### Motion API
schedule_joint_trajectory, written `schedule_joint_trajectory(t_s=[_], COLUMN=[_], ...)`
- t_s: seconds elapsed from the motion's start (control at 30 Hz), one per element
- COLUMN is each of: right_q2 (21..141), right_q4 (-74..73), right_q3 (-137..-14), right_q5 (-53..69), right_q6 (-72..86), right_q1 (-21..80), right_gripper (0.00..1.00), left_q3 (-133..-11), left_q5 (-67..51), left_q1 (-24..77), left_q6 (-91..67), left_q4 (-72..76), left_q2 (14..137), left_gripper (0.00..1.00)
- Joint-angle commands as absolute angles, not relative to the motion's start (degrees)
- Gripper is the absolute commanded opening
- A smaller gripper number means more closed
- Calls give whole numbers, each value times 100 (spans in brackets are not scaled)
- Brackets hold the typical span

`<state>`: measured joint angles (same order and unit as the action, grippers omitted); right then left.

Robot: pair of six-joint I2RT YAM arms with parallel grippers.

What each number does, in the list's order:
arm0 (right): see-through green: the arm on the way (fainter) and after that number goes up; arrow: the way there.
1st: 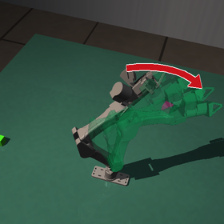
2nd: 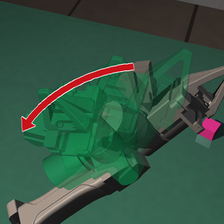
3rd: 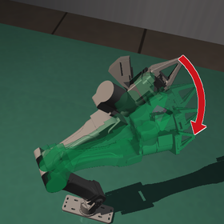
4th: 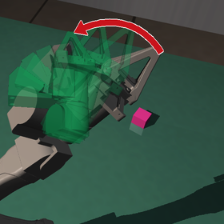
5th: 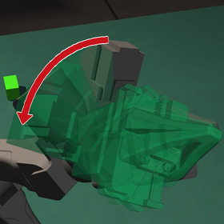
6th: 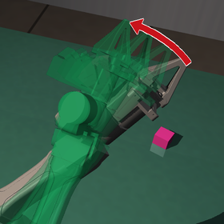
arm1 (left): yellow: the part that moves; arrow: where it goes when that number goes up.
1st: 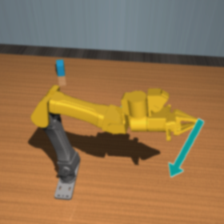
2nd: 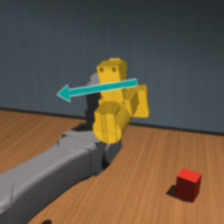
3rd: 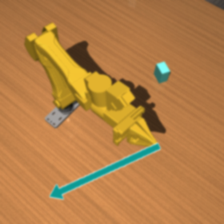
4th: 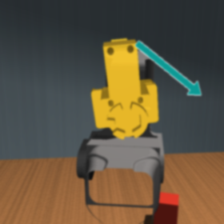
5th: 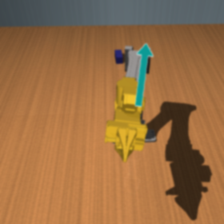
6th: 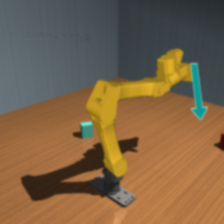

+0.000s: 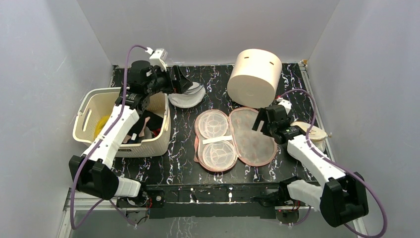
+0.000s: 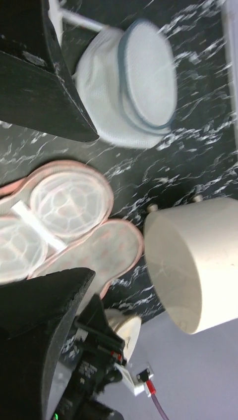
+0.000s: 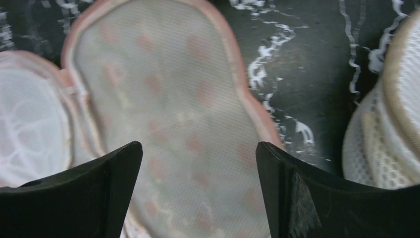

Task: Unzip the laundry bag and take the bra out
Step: Close the laundry bag at the center of the board.

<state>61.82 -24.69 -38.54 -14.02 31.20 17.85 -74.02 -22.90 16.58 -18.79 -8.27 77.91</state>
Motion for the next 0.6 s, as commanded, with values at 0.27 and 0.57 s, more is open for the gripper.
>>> schedule_joint_trajectory(t_s=[0.27,0.57], right_q2=[7118,7191], right_q4=[-2092,-1376], right_q3=[-3835,-3393], right_q5=[-707,490], right_q6=[2589,2483], right_q1=[111,-308], right_gripper=[85,63], left_q3=[-6070,-6012], left_q5=[-2060,-1876], left_q1=[2246,2312], left_q6=[-755,-712], left_q4=[183,167], left_q2=[6641,6644], left_gripper=[99,98])
